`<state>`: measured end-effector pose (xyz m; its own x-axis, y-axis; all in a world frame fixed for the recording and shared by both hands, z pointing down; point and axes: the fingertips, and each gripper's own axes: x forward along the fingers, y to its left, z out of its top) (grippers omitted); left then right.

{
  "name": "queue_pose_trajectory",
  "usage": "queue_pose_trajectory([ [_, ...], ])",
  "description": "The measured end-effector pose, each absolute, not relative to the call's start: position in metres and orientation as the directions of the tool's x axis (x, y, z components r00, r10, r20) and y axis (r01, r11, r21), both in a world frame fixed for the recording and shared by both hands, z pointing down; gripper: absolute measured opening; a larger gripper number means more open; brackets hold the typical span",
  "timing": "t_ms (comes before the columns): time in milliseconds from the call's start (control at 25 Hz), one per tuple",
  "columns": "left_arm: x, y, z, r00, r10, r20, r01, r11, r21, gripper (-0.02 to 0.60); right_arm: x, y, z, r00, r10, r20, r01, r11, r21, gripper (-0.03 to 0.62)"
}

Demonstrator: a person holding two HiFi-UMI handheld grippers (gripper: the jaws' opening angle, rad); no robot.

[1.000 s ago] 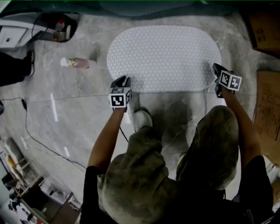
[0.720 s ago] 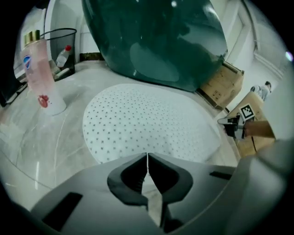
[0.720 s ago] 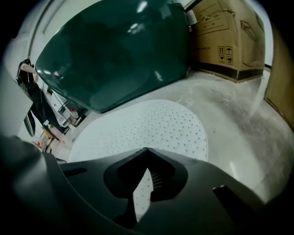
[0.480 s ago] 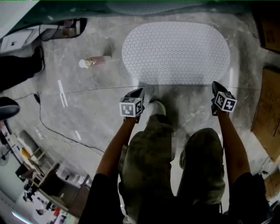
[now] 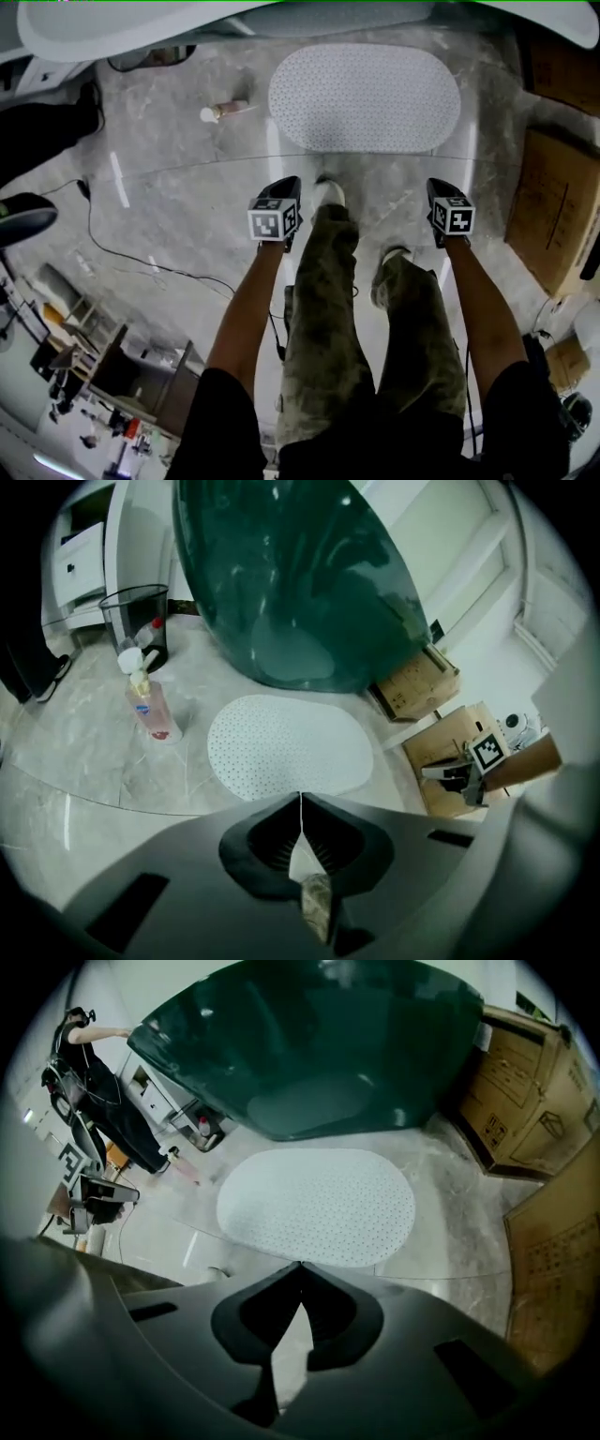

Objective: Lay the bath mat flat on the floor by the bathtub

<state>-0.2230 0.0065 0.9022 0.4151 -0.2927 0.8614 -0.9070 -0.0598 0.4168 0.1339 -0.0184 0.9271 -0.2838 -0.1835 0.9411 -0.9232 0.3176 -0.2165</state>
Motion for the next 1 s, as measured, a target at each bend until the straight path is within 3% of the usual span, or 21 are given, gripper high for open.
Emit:
queue_pose_trajectory([
  [240,-0.212,0.005,0.792,0.457,-0.262,0.850,-0.890,-0.129,0.438,0.025,0.092,-0.038,0.804,-0.298,-0.193,0.935,-0.923,0.307,-0.231,0.023],
  [520,-0.235,-0.011,0.691,0.440,-0.346,0.829,-0.856,0.117,0.504,0.025,0.060,-0.065,0.679,-0.265,-0.195,0.944,-0.922,0.337,-0.190,0.025],
  [720,-0.224,-0.001,0.601,0.448,-0.362,0.817,-0.863,0.063,0.501,0.025,0.074,-0.058,0.557,-0.225,-0.204,0.953,-0.928,0.343,-0.146,0.025],
  [1000,-0.240,-0.039,0.440,0.494,-0.553,0.671,-0.834,-0.082,0.546,0.025,0.064,-0.068,0.422,-0.235,-0.258,0.937,-0.908,0.402,-0.117,0.025],
])
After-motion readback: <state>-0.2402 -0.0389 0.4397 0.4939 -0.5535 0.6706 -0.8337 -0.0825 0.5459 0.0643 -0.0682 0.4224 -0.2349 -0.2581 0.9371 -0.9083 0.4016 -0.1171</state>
